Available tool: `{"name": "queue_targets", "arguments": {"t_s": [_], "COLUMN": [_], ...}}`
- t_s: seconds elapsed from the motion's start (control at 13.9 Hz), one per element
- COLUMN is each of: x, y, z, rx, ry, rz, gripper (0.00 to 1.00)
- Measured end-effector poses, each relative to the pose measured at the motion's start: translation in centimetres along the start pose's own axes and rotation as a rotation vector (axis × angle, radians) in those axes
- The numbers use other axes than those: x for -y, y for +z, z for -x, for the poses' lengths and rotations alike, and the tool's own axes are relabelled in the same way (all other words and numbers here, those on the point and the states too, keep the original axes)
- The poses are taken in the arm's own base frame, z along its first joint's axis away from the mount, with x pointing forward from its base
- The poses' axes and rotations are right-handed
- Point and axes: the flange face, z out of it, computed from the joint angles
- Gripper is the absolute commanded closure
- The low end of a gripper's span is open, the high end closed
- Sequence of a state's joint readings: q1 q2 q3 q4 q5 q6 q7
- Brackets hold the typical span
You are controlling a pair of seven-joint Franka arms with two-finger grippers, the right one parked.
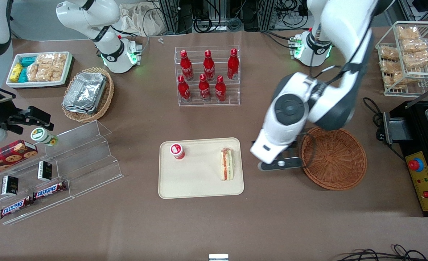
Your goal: Place sandwich from basket to tray
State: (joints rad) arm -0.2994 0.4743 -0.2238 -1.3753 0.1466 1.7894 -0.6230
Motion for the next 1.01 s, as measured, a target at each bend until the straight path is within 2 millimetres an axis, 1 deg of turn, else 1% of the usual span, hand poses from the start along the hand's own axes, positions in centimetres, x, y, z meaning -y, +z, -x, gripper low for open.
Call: {"name": "queue_targets", "arguments": {"t_s": [0.07, 0.22, 0.29, 0.36, 0.43, 0.58, 0.65, 0.72, 0.86, 1.01], "x": [2.9, 8.9, 11.7, 13.8, 15.5, 17.8, 19.2, 21.0, 25.1, 28.7], "y": [-1.6, -4.2, -5.1, -5.7, -6.0, -6.5, -6.8, -7.1, -7.5, -8.0], "z": [-0.3, -0.3, 0.1, 0.9, 1.9, 3.8, 4.4, 4.7, 4.9, 5.0], "rx": [0.009, 0.029, 0.033, 0.039, 0.047, 0.053, 0.061, 0.075, 0.115, 0.140], "ry": [-0.017, -0.074, -0.077, -0.083, -0.095, -0.105, -0.098, -0.088, -0.102, -0.102], "rz": [0.018, 0.070, 0.082, 0.093, 0.102, 0.093, 0.086, 0.082, 0.083, 0.089], "gripper": [0.00, 0.00, 0.00, 0.00, 0.00, 0.00, 0.00, 0.00, 0.00, 0.00]}}
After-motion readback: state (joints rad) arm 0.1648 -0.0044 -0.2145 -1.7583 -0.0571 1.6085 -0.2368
